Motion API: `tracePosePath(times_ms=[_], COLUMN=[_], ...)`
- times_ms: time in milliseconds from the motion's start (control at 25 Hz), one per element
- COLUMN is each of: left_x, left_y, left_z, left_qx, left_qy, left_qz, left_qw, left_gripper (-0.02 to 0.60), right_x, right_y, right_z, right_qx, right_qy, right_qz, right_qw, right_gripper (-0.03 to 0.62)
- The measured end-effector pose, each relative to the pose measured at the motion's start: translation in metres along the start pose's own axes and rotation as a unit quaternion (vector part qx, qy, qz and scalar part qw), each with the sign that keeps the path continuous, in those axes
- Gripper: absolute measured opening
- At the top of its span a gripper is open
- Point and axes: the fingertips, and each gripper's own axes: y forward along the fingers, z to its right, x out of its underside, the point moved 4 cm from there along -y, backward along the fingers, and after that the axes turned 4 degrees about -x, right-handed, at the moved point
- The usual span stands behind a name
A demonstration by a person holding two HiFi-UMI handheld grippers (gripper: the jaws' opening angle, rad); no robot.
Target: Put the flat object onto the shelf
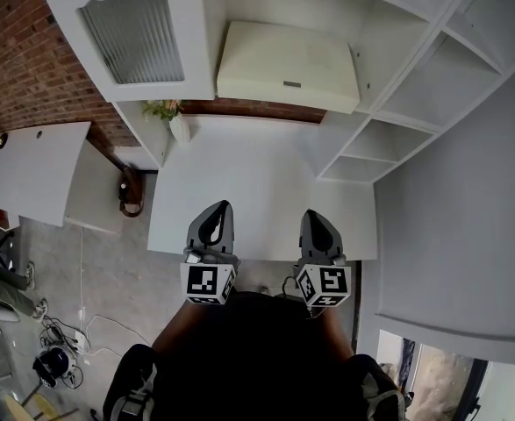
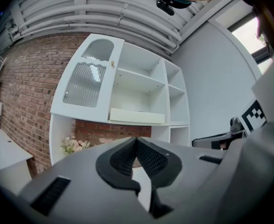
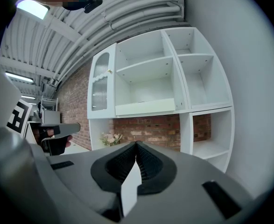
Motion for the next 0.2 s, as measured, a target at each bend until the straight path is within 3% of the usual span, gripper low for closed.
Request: tracePosePath(times_ms=[200], left_x=[0.0008], left_y=[0.0003], left_z=[0.0019], left_qx=[0.002], left_qy=[-0.001], left_qz=[0.001], left_qw=[1.0], left_gripper=[0.009], right_x=[0.0004], right_y=[-0.0007], right_z=[0.0011], right_qx=[0.001], right_qy=[-0.003], right_qz=[0.001], right_qw=[1.0], right_gripper=[0.025])
